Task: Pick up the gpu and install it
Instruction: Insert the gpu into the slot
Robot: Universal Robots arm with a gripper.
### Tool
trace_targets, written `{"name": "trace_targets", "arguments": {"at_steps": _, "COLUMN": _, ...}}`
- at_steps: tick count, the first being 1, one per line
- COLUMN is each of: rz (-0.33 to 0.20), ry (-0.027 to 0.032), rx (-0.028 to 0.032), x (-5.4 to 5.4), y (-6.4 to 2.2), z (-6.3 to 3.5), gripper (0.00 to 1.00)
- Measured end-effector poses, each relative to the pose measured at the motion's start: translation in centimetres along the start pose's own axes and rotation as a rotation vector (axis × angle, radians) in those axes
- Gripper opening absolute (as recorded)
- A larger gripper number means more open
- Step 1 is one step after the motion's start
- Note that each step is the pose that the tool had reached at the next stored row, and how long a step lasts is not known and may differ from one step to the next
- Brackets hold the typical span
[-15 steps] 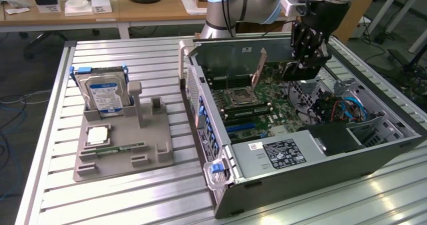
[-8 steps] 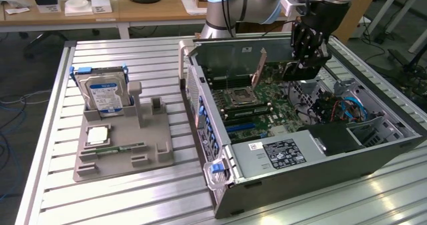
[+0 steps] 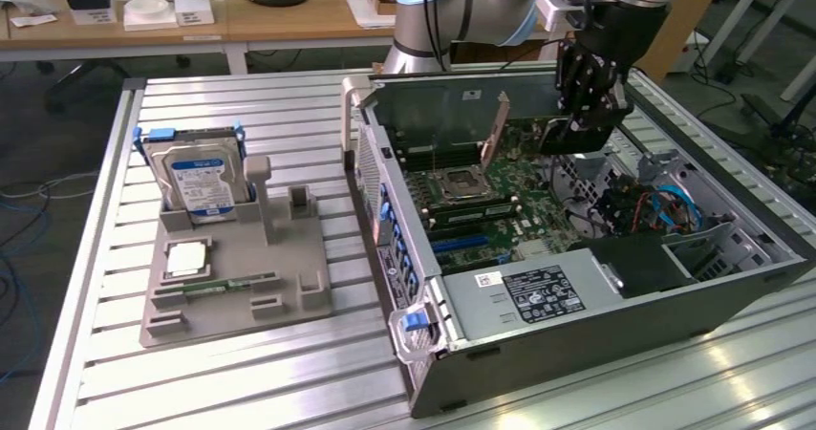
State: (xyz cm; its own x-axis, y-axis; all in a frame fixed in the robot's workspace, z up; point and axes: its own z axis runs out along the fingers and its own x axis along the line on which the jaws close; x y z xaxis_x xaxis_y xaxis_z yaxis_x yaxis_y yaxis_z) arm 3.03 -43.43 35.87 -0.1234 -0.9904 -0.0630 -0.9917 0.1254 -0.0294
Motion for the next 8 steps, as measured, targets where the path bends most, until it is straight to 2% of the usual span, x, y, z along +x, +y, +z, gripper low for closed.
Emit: {"name": "trace_targets", "arguments": {"at_steps": 8, "rz": 0.000, "ry": 0.0000, "rx": -0.0002, "x": 0.03, "y": 0.28, "z": 0.00, "gripper": 0.27}}
